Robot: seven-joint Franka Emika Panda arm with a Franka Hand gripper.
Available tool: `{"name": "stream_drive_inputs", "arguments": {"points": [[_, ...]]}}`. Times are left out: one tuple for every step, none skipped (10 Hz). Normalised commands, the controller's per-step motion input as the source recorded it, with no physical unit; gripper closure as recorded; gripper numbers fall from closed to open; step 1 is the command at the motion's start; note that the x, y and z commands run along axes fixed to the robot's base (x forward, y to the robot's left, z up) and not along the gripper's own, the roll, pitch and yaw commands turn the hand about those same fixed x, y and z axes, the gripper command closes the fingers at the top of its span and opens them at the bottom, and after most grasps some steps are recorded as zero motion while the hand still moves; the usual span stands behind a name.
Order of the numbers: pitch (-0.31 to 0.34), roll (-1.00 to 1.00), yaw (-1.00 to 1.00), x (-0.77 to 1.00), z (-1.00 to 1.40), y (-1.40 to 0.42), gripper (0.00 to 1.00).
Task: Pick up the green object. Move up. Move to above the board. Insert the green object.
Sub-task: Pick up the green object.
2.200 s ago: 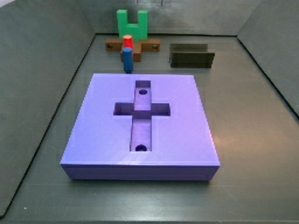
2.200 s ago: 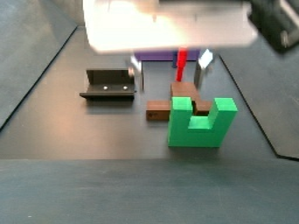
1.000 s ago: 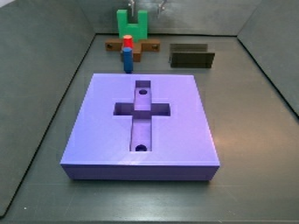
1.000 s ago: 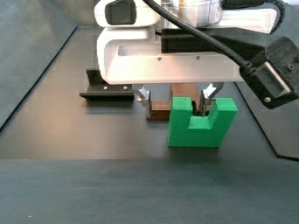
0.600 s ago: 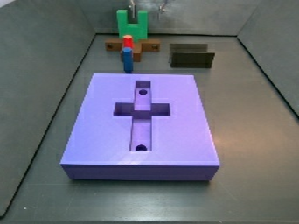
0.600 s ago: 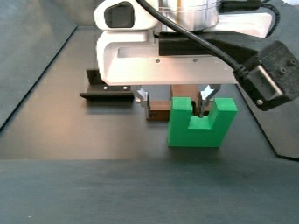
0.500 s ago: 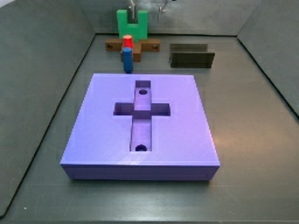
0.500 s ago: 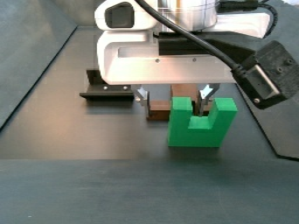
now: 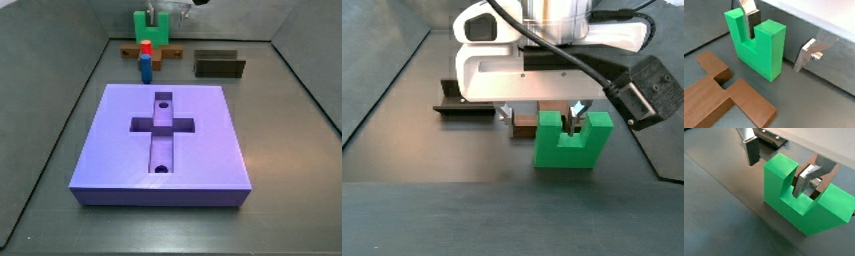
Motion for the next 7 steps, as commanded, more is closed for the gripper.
{"name": "stream_drive_inputs", "arguments": {"points": [[0.000, 0.12, 0.00, 0.00, -0.15, 0.10, 0.00], [0.000, 0.06, 0.00, 0.00, -0.06, 0.00, 0.00], [0.000, 0.00, 0.00, 0.00, 0.00, 0.00, 0.00], [0.000, 0.00, 0.00, 0.00, 0.00, 0.00, 1.00], [0.000, 0.00, 0.00, 0.00, 0.00, 0.00, 1.00], [0.000, 0.00, 0.00, 0.00, 0.00, 0.00, 1.00], [0.000, 0.00, 0.00, 0.00, 0.00, 0.00, 1.00]]}}
